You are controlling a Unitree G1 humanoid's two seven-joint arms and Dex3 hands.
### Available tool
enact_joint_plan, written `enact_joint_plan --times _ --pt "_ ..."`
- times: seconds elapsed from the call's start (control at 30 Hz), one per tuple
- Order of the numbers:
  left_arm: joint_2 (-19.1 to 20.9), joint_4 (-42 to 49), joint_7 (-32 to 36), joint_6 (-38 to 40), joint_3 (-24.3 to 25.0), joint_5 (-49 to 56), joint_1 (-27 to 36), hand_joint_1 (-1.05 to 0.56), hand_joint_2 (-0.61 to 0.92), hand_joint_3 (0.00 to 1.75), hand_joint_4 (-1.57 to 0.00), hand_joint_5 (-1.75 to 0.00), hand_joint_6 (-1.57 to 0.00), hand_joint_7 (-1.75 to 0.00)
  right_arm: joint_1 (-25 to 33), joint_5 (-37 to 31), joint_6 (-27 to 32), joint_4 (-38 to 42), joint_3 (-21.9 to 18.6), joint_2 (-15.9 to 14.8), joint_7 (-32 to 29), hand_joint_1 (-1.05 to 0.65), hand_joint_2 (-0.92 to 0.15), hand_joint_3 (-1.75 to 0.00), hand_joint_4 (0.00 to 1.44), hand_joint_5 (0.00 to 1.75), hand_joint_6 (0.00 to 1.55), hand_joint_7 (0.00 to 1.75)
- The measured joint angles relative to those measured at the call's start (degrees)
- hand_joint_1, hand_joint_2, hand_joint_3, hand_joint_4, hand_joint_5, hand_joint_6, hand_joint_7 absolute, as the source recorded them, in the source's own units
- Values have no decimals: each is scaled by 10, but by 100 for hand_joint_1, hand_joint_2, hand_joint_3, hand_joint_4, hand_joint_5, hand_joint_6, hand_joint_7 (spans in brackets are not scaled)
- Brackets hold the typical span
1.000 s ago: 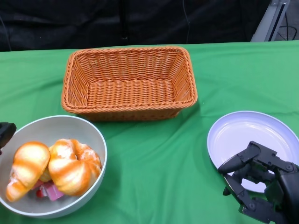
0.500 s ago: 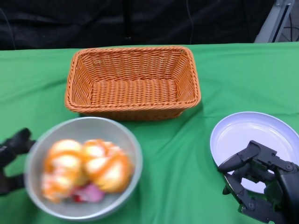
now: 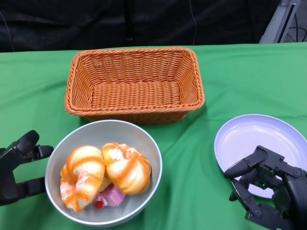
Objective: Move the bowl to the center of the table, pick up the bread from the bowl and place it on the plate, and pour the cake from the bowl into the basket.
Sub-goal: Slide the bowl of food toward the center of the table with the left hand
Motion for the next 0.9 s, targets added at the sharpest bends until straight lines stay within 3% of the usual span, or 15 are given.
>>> enact_joint_plan --times 0.33,0.9 --pt "-24 -52 10 42 28 -36 12 -66 92 61 0 0 0 0 0 0 0 -1 0 0 0 -25 -67 -73 77 148 71 116" --pt "-26 -74 9 43 2 -59 31 -65 92 60 0 0 0 0 -5 1 -5 4 0 0 2 -24 -67 -73 78 148 71 116"
